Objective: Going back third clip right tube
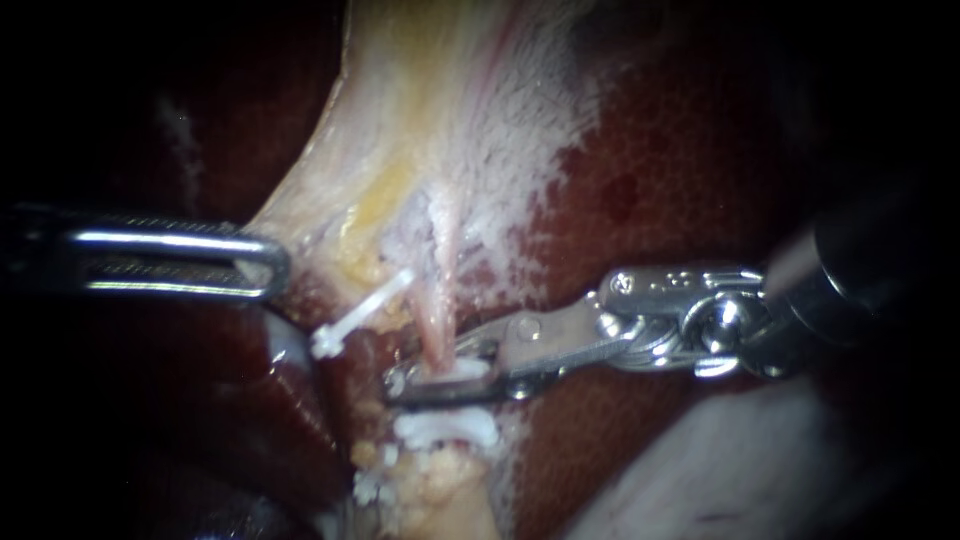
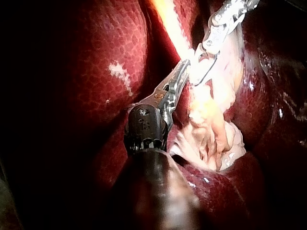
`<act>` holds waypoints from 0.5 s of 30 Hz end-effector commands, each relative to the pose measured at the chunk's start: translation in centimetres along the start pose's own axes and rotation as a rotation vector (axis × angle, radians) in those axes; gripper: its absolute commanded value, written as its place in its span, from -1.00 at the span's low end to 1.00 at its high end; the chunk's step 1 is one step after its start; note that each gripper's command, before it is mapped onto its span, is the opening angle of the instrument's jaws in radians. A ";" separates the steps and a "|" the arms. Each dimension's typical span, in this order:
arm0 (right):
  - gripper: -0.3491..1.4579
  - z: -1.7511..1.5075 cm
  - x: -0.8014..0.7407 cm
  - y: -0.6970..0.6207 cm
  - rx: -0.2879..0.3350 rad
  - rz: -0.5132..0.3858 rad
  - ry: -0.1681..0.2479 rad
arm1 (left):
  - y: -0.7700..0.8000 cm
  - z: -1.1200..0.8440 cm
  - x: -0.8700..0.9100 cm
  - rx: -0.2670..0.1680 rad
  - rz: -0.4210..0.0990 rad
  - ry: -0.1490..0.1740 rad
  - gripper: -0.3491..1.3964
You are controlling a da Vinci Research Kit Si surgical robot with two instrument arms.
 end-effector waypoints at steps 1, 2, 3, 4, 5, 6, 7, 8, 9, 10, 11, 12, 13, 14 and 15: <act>-1.00 0.00 0.00 0.00 0.000 -0.001 0.000 | 0.00 0.00 0.00 0.000 0.001 0.000 -1.00; -1.00 0.00 0.00 -0.01 0.000 -0.001 -0.001 | 0.00 0.00 0.00 0.000 0.001 0.000 -1.00; -1.00 0.00 0.00 -0.01 0.000 -0.001 -0.001 | 0.00 0.00 0.00 0.000 0.001 0.000 -1.00; -1.00 0.00 0.00 -0.02 -0.001 -0.001 -0.004 | 0.00 0.00 0.00 0.000 0.001 0.000 -1.00; -1.00 0.00 0.00 -0.02 0.000 -0.001 -0.004 | 0.00 0.00 0.00 0.000 0.001 0.000 -1.00; -1.00 0.00 0.00 -0.03 0.000 -0.001 -0.004 | 0.00 0.00 0.00 0.000 0.001 0.000 -1.00; -1.00 0.00 0.00 -0.03 0.000 -0.001 -0.004 | 0.00 0.00 0.00 0.000 0.001 0.000 -1.00; -1.00 0.00 0.00 -0.03 0.000 -0.001 -0.004 | 0.00 0.00 0.00 0.000 0.001 0.000 -1.00; -1.00 0.00 0.00 -0.03 0.000 -0.001 -0.004 | 0.00 0.00 0.01 0.000 0.001 0.000 -1.00; -1.00 0.00 0.00 -0.03 0.000 -0.001 -0.004 | 0.00 0.00 0.01 0.000 0.001 0.000 -1.00; -1.00 0.00 0.00 -0.02 0.000 -0.002 -0.004 | 0.00 0.00 0.01 0.000 0.001 -0.001 -1.00; -1.00 0.00 -0.01 -0.01 -0.004 -0.002 -0.006 | 0.00 0.00 0.01 0.000 0.001 -0.001 -1.00; -0.92 0.00 -0.01 -0.01 -0.001 0.004 -0.007 | 0.00 0.00 0.01 0.000 0.001 -0.001 -1.00; -0.72 0.01 -0.01 -0.01 -0.002 -0.008 0.000 | 0.00 0.00 0.01 0.000 0.001 -0.001 -1.00; -0.60 0.01 -0.01 -0.01 -0.010 -0.026 0.010 | 0.00 0.00 0.01 0.000 0.001 -0.001 -1.00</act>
